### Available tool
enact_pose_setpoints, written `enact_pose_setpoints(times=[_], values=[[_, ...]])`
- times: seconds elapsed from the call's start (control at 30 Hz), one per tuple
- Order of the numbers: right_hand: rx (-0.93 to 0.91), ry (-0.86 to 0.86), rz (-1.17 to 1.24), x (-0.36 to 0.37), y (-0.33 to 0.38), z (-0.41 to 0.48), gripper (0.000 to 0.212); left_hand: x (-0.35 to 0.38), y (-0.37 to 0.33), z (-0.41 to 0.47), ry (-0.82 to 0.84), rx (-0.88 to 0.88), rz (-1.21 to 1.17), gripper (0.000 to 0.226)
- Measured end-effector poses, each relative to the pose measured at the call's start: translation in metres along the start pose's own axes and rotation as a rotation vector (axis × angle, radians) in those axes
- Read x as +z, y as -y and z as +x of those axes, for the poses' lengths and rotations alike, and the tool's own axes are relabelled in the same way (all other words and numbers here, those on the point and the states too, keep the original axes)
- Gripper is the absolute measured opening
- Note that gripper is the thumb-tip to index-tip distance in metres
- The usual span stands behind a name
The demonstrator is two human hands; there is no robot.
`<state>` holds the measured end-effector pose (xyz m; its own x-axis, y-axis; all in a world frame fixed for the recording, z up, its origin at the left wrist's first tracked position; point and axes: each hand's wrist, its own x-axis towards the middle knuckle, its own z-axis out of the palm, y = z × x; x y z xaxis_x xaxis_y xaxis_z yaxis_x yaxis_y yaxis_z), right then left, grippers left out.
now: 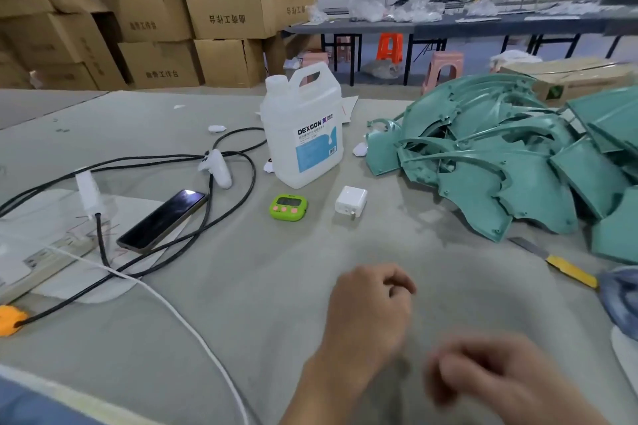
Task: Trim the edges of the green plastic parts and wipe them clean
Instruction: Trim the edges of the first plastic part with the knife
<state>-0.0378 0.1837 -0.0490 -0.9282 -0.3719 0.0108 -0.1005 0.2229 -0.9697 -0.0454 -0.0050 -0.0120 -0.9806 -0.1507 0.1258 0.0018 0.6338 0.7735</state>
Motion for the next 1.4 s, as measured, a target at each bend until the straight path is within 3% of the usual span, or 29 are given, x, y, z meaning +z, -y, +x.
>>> enact_pose_setpoints(times=[0.17, 0.33, 0.63, 0.83, 1.0, 1.17, 1.4], values=[[0.070, -0.401, -0.112, 0.021, 0.015, 0.074, 0.032, 0.005, 0.039, 0.064, -0.199, 0.090, 0.208, 0.033], [0.008, -0.514, -0.261, 0.013, 0.018, 0.094, 0.034, -0.030, 0.079, 0.109, -0.365, 0.154, 0.450, 0.045], [-0.001, -0.486, -0.274, 0.006, 0.021, 0.094, 0.038, -0.023, 0.087, 0.112, -0.309, -0.066, 0.622, 0.061], [0.034, -0.460, -0.252, 0.002, 0.019, 0.093, 0.034, -0.018, 0.084, 0.112, -0.288, -0.091, 0.645, 0.064], [0.082, -0.474, -0.290, -0.001, 0.015, 0.095, 0.031, -0.011, 0.075, 0.110, -0.285, 0.068, 0.670, 0.063], [0.129, -0.472, -0.426, -0.006, 0.011, 0.095, 0.021, 0.049, 0.031, 0.088, -0.147, 0.333, 0.539, 0.076], [0.172, -0.551, -0.471, -0.023, 0.004, 0.091, 0.046, 0.097, 0.000, 0.097, -0.098, 0.298, 0.384, 0.083]])
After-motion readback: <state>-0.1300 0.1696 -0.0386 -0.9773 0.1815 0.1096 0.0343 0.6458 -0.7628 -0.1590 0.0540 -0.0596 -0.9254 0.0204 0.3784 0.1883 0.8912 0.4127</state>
